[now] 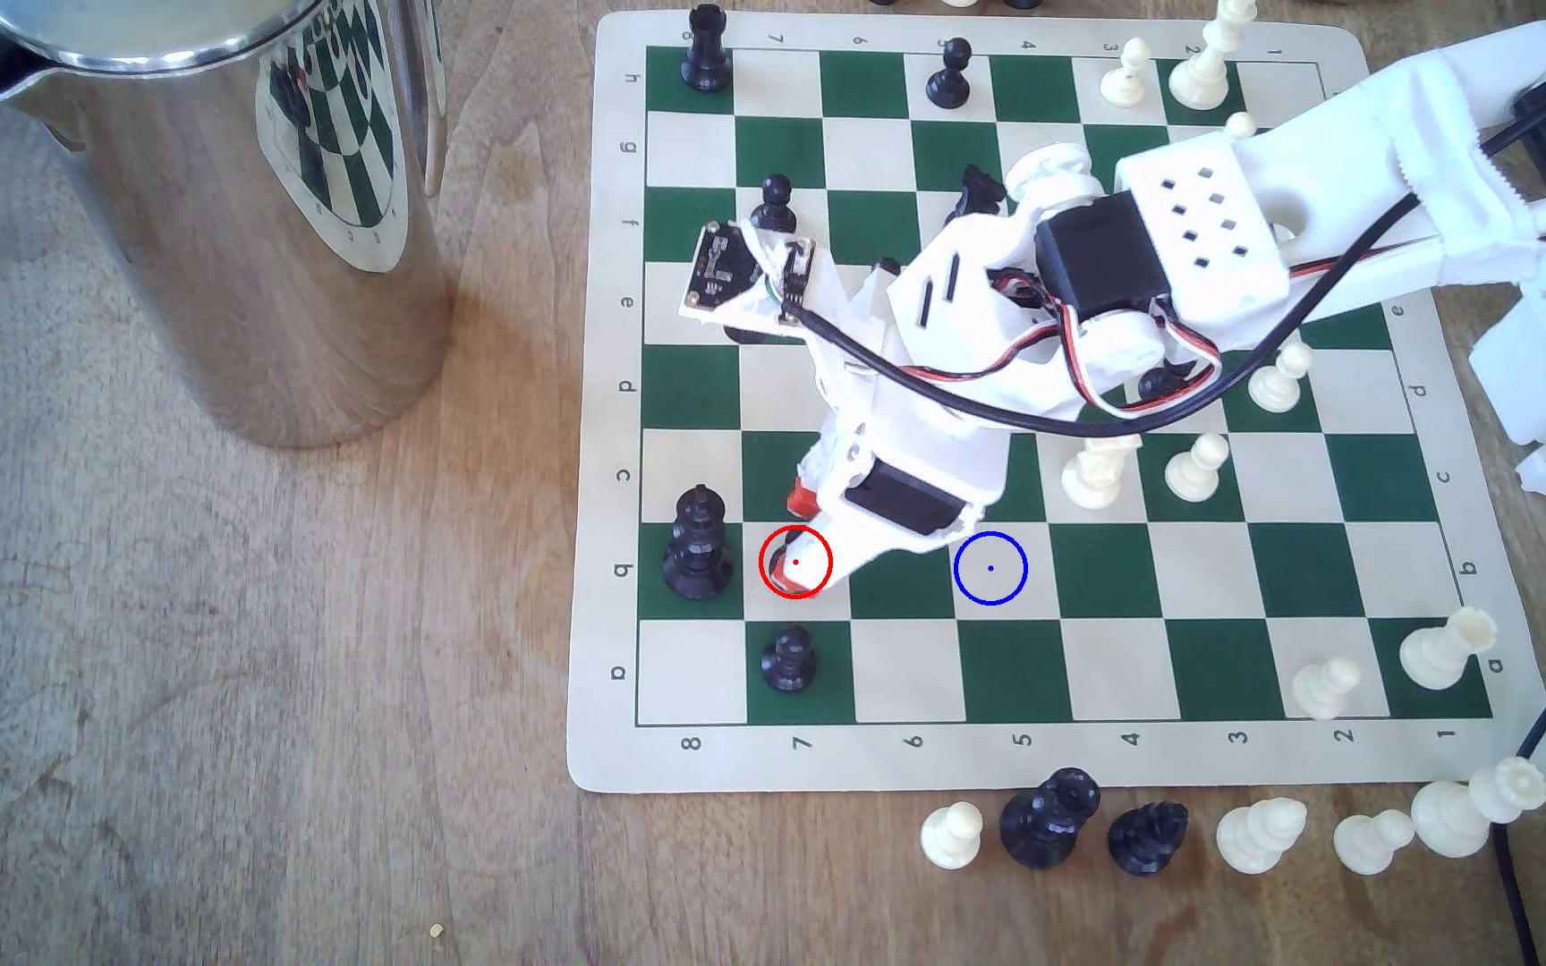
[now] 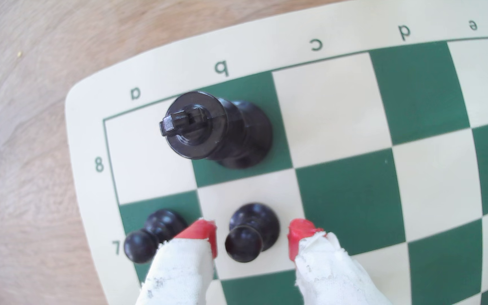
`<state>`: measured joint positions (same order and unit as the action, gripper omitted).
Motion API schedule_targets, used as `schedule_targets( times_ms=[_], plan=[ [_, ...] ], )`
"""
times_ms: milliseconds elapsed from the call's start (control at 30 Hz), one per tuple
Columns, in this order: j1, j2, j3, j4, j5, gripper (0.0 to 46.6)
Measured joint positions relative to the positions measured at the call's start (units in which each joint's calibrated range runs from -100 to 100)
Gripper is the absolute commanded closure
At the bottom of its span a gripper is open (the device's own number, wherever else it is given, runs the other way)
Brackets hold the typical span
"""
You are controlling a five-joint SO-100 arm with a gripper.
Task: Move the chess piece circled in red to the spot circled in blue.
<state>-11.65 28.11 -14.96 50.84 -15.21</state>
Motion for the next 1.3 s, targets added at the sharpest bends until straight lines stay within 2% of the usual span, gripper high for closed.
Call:
schedule_targets(
  times_ms=[133, 167, 200, 233, 1067, 1300],
  plan=[
    [0.0, 0.0, 0.0, 0.0, 0.0, 36.3],
    [0.0, 0.0, 0.0, 0.0, 0.0, 42.3],
    [0.0, 0.0, -0.5, 0.0, 0.0, 45.6],
    [0.0, 0.1, -0.9, 0.0, 0.0, 46.3],
    [0.0, 0.2, -4.7, 6.1, 0.4, 46.4],
    [-1.5, -4.9, -4.7, 10.4, 0.4, 46.4]
  ],
)
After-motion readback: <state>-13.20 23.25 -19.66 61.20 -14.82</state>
